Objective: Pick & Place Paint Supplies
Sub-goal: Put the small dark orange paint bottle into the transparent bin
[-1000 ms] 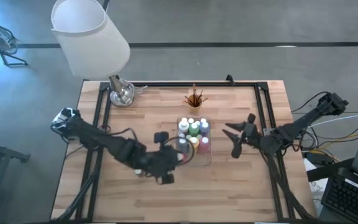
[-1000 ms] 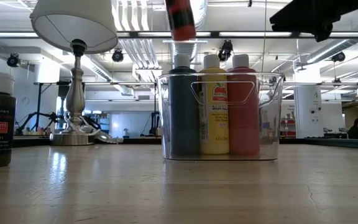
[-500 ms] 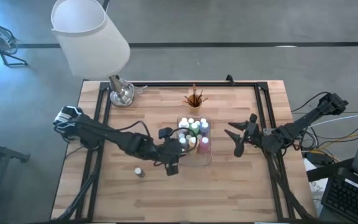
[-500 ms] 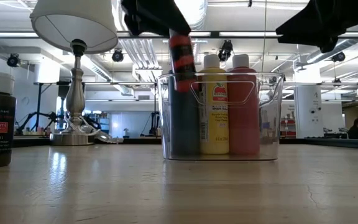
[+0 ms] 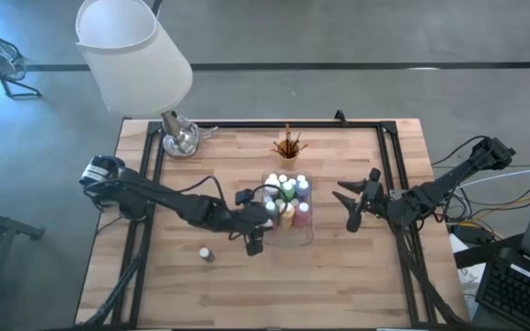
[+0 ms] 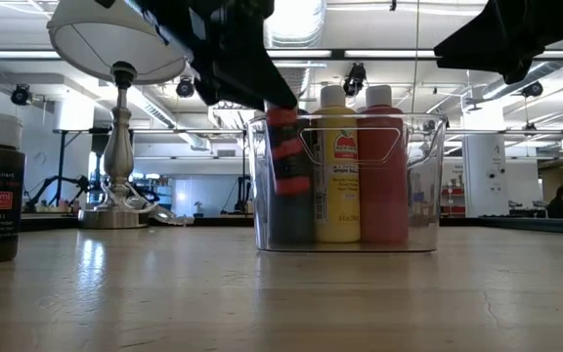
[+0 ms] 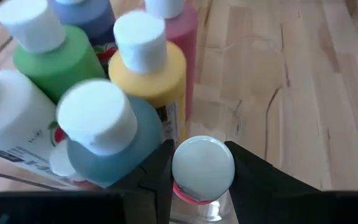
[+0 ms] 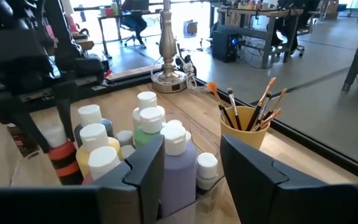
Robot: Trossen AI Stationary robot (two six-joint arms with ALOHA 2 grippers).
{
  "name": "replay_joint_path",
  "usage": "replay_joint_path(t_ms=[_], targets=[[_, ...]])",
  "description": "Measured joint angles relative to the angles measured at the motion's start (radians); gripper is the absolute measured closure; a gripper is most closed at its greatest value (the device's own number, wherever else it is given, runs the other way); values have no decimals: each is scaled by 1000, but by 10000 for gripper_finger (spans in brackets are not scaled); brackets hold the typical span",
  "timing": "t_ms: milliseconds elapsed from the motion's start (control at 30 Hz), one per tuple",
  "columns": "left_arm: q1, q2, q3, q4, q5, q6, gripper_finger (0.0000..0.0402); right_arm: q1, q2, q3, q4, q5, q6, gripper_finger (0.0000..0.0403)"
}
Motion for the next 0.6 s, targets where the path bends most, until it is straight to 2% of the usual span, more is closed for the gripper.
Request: replay_joint_path(t_ms=[367, 600], targets=[[42, 5, -66, 90, 74, 15, 278, 0, 1, -2, 1, 0, 0, 271], [50, 59, -66, 123, 104, 49, 278, 0, 2, -4, 1, 0, 0, 254]])
